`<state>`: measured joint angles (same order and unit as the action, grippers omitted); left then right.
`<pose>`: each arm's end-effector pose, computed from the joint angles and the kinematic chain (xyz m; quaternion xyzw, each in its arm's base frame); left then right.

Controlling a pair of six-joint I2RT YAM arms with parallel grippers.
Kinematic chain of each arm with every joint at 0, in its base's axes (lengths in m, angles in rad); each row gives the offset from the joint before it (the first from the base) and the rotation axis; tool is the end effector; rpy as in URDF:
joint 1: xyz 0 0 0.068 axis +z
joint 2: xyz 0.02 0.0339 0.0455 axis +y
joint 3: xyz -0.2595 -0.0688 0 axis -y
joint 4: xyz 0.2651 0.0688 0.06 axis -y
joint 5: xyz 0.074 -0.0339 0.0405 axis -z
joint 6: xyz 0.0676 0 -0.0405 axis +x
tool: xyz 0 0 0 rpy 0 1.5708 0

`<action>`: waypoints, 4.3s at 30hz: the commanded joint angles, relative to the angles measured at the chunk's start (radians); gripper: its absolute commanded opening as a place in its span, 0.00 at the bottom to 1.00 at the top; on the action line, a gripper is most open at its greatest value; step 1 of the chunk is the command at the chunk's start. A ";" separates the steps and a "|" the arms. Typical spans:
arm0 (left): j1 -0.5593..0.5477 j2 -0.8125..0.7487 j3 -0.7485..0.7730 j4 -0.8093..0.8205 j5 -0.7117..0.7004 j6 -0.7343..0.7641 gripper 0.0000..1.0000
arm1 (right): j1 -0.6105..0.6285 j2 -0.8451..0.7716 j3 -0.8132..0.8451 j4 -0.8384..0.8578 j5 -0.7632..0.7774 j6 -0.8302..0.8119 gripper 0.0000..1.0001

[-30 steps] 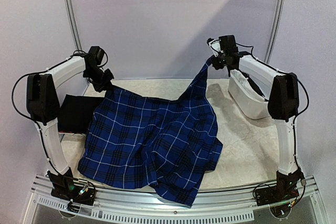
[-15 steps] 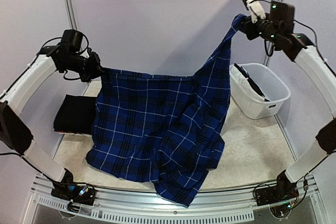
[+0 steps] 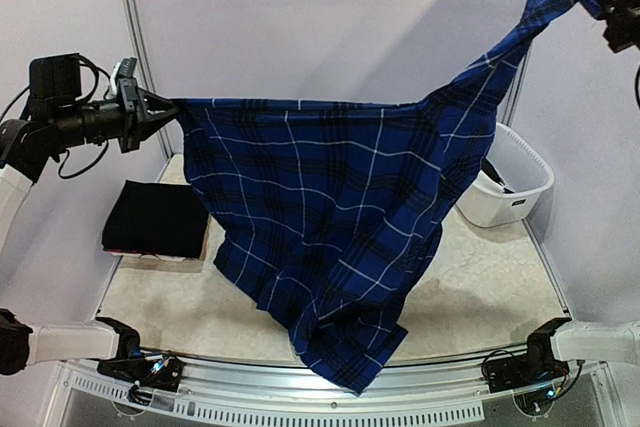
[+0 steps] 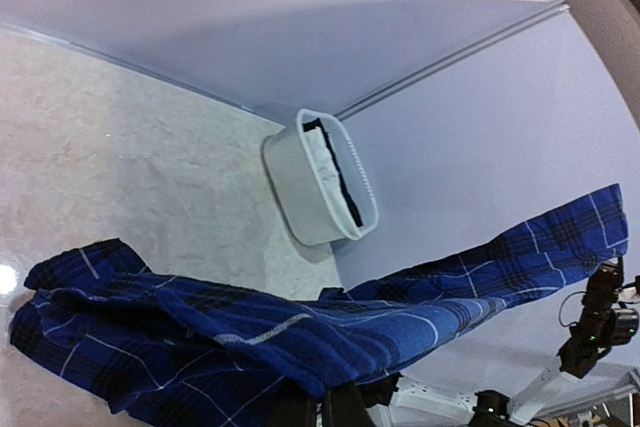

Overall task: Fold and stack the mixed laundry pile
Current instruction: Flatten out the crumpled shirt at the center of the board, then move the flattened shirt to the center of the board.

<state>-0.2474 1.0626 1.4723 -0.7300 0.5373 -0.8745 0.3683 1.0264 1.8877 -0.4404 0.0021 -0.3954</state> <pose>0.2226 -0.0919 0.4593 -0.0933 0.7915 -0.4824 0.3633 0.1326 0.0510 0.6336 -0.2018 0.5050 -0.0119 0.8391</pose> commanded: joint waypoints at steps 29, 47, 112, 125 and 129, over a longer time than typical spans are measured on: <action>-0.049 0.714 0.190 0.427 -0.533 -0.199 0.00 | -0.037 1.170 0.596 0.394 0.305 -0.383 0.07; 0.006 0.907 0.134 0.463 -0.506 -0.421 0.73 | 0.048 1.081 0.181 0.263 0.427 -0.093 0.99; -0.292 0.973 -0.049 0.005 -0.297 0.202 0.52 | -0.068 1.385 0.079 -0.763 0.035 0.639 0.56; -0.300 0.983 -0.023 -0.035 -0.266 0.211 0.50 | -0.157 1.647 0.534 -0.759 0.084 0.618 0.55; -0.303 0.975 -0.020 -0.053 -0.270 0.225 0.50 | -0.169 1.646 0.537 -0.635 0.130 0.592 0.56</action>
<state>-0.5308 2.0251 1.4334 -0.7494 0.2588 -0.6643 0.2398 2.6099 2.4149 -1.2335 0.0551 0.2256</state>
